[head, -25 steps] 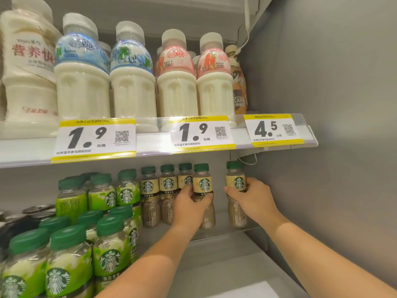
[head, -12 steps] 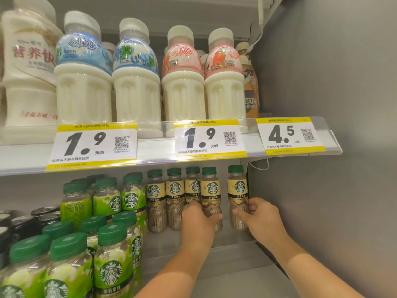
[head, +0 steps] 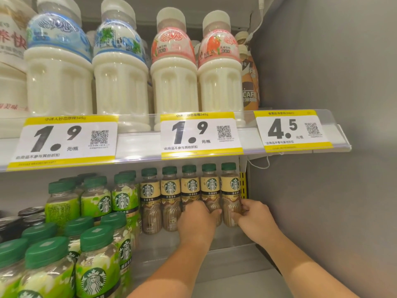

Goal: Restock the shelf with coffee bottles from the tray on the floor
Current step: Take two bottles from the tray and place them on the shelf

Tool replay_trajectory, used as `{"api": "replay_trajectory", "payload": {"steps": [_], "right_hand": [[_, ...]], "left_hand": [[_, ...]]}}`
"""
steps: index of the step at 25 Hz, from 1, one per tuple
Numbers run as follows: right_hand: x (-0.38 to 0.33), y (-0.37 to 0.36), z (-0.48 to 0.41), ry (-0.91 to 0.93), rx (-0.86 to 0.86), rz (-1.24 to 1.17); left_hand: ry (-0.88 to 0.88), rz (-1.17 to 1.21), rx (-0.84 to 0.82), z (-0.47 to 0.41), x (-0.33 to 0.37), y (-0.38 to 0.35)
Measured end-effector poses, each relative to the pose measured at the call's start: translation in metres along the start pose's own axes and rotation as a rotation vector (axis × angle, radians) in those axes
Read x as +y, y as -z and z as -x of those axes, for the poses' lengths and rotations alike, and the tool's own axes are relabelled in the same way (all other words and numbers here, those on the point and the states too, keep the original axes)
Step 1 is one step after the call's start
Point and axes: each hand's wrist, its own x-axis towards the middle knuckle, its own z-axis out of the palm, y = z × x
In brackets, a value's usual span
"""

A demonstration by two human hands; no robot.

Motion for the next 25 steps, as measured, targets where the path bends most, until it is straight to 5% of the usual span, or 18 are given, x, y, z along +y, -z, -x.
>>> {"api": "replay_trajectory", "payload": {"steps": [17, 25], "right_hand": [[-0.008, -0.006, -0.004, -0.005, -0.017, 0.111], [-0.033, 0.015, 0.042, -0.064, -0.068, 0.386]], "left_hand": [[-0.069, -0.073, -0.104, 0.007, 0.005, 0.011], [-0.256, -0.216, -0.214, 0.035, -0.011, 0.052]]}}
